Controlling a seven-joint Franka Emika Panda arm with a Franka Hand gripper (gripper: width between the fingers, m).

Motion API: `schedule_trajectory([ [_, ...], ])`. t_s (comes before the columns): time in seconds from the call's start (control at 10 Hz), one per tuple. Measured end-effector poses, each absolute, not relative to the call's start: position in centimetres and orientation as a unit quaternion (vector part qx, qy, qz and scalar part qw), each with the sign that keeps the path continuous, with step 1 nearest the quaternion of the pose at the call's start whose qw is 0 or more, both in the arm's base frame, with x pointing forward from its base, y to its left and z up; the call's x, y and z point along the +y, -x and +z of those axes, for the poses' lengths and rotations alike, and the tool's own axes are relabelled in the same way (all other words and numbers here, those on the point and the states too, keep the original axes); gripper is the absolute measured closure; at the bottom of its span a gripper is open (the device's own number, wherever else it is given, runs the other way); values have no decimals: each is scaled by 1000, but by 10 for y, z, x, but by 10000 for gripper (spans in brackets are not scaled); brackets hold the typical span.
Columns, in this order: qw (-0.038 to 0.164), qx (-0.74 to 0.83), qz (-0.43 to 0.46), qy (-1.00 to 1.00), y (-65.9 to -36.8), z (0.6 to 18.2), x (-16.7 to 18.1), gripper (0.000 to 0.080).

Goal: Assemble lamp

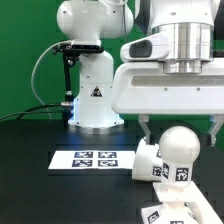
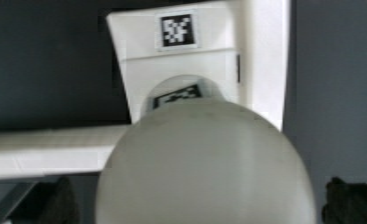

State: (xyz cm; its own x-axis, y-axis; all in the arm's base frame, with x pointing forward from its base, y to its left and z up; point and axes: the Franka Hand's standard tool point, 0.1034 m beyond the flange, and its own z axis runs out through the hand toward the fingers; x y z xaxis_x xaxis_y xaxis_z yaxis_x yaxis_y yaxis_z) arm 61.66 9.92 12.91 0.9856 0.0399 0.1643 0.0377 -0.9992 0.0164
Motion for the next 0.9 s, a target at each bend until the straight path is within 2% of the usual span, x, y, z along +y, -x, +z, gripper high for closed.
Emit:
schedule_trajectory([
  [0.2,11,53,78,-995,-615,123,99,100],
  [0.3,11,51,79,-996,-615,123,99,210],
  [0.4,9,37,79,-996,-615,123,99,226],
  [0.6,6,-1,79,-997,-615,123,99,226],
  [0.9,-7,-193,71,-979,-614,123,100,226],
])
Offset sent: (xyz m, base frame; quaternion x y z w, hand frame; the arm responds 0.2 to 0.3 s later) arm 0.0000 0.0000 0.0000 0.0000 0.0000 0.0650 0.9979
